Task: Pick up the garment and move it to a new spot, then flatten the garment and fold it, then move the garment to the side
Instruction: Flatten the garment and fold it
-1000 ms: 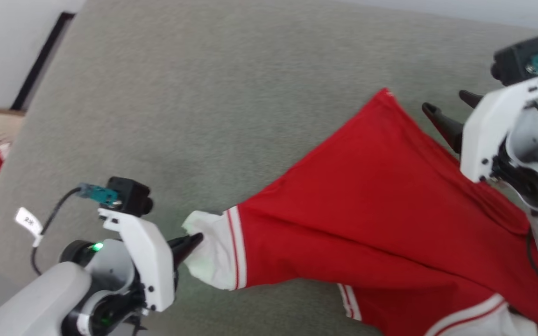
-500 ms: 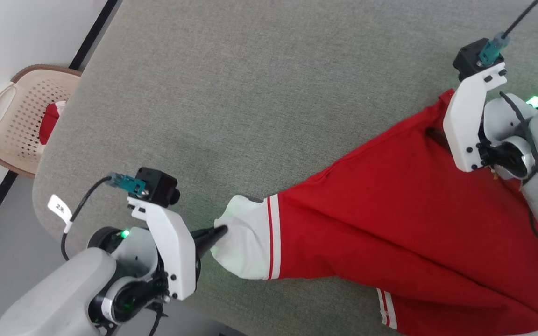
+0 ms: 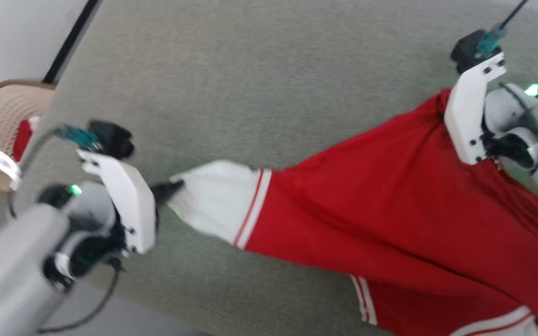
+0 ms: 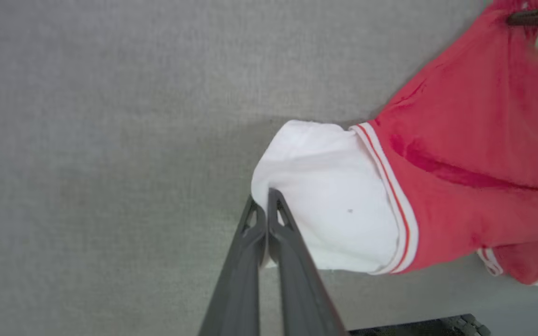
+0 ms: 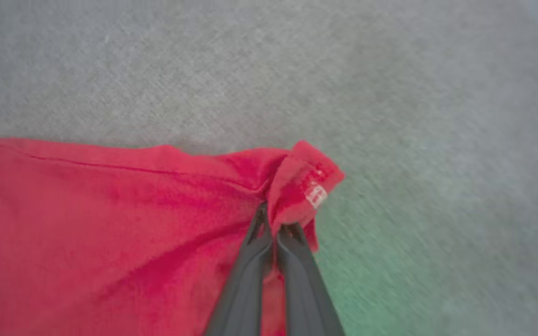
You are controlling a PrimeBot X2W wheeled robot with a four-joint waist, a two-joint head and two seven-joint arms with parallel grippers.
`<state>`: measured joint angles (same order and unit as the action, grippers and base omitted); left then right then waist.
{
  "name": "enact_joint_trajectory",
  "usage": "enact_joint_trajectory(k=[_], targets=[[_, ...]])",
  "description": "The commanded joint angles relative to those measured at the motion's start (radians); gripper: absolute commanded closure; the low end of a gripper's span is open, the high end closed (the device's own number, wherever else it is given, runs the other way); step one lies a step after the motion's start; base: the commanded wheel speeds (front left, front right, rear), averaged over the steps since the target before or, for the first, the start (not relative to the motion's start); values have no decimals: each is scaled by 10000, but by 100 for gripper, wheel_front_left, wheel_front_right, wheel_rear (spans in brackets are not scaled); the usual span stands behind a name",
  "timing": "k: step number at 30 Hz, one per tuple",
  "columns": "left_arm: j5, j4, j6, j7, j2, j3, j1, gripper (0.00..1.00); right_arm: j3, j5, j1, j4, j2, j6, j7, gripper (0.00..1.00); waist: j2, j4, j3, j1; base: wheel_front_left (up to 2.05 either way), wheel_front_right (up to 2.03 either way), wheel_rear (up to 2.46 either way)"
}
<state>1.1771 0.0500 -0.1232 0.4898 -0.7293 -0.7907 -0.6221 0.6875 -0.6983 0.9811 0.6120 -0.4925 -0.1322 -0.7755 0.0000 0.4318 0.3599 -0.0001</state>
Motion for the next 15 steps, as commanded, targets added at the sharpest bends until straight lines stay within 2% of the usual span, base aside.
enact_joint_trajectory(k=[1,8,15], targets=[[-149,-59,-50,183,-253,143,-441,100,15,-188,242,-302,-196,24,264,100,0,-455,-279,1,0,0,0],[-601,-79,-101,932,-1088,477,-1816,100,-127,-555,523,-1201,-772,24,791,100,0,-1350,-726,1,0,0,0],[-1156,554,282,1660,-1455,662,-3574,100,-763,-573,685,-2041,-1000,26,1111,100,0,-2218,-1344,1,0,0,0]])
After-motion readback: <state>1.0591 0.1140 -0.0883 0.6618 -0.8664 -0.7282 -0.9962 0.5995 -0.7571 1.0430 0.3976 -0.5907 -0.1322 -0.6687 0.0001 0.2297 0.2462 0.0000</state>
